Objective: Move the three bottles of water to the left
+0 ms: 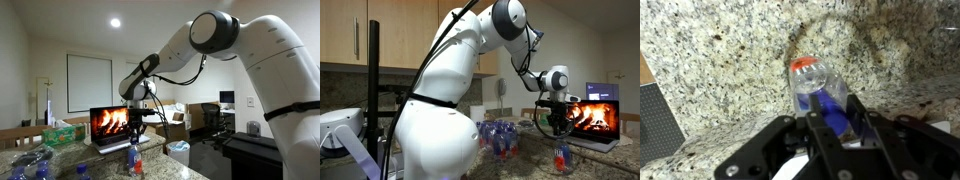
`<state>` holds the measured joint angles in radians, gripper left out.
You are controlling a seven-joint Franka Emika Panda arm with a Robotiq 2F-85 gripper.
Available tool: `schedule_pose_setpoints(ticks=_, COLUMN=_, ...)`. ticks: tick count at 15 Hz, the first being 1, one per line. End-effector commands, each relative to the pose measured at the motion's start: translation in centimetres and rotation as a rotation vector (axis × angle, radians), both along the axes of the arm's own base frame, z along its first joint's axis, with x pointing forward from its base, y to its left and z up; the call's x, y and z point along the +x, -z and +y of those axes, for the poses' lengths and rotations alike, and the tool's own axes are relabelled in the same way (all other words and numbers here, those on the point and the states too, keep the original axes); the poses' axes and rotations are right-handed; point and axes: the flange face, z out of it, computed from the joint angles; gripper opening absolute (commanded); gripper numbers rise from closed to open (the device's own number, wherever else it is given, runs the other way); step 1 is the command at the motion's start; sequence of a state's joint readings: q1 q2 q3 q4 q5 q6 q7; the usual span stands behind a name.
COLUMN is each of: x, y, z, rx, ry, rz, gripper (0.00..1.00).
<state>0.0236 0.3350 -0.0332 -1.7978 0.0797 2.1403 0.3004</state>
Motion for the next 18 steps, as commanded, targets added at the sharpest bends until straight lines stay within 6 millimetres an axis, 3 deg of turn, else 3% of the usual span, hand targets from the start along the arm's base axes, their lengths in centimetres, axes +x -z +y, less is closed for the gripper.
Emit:
schedule_pose_setpoints(ticks=1, x=0.4, y=-0.1, z=-0.2, rx=-0.024, ry=0.017, rz=0.041, gripper=0.13)
schedule_pose_setpoints(ticks=5, x=0.4, y=-0.2, z=-0.1, rx=-0.026, ry=0.012, rz=0.055, gripper=0.13)
schedule_pose_setpoints(ticks=8, x=0.3, y=-0.7, z=0.1, rx=-0.029, ry=0.0, rz=0.049, gripper=0.01)
schedule_pose_setpoints(ticks=9, x=0.2, y=-0.9, z=0.2, rx=-0.025, ry=-0.015, rz=0.043, gripper=0.07)
schedule_pose_setpoints(ticks=11, x=0.0, y=-1.6, z=0.6, rx=-0.019, ry=-0.029, rz=0.033, gripper=0.09)
schedule_pose_setpoints(ticks=12, x=-0.1, y=-1.7, z=0.8, rx=-0.017, ry=-0.04, rz=0.029, gripper=0.34)
schedule_pose_setpoints(ticks=14, x=-0.2, y=-1.9, z=1.1, rx=-0.019, ry=-0.039, rz=0.022, gripper=0.39)
schedule_pose_setpoints(ticks=18, x=-0.7, y=-2.7, z=1.4, rx=-0.009, ry=-0.044, rz=0.02, gripper=0.64)
